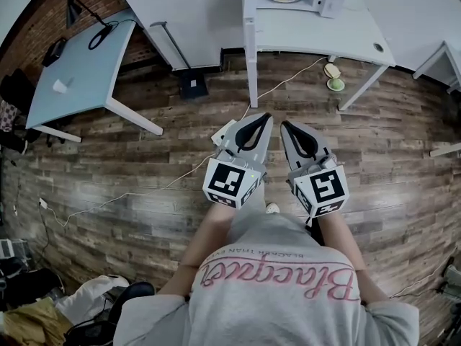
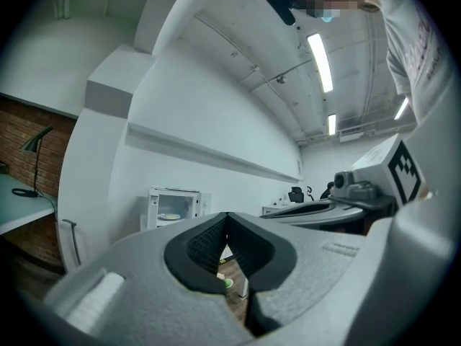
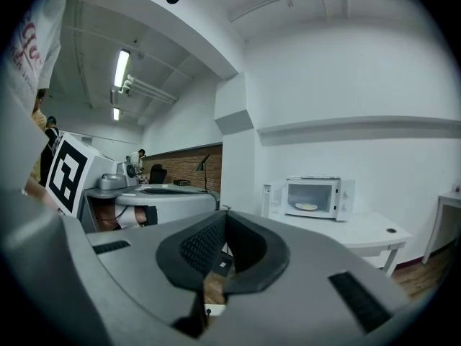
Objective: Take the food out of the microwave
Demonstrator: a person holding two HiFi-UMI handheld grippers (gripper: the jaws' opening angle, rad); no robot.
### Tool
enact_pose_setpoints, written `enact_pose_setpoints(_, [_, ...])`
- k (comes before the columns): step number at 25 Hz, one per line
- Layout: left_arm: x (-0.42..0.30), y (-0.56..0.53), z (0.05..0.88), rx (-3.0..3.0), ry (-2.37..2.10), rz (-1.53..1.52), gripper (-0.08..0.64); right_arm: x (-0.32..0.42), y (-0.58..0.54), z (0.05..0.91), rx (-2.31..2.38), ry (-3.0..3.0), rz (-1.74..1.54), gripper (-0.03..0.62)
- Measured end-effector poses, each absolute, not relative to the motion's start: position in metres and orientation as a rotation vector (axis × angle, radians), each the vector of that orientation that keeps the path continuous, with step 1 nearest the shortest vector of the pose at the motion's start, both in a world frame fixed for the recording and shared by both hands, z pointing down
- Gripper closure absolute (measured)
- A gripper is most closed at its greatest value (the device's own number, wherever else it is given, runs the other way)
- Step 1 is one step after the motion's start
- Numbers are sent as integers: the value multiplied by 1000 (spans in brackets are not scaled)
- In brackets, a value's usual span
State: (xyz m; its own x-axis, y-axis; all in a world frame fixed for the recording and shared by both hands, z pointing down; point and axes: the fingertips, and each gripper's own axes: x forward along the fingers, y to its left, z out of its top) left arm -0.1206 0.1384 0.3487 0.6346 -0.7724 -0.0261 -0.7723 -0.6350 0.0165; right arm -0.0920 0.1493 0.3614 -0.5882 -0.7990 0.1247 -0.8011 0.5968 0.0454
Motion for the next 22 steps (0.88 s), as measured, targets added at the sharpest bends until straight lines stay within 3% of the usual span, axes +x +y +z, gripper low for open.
enact_pose_setpoints(22, [-130,-53,330,2906,-1162,-95,555,-103,-35,349,1495,-2573,-4,583])
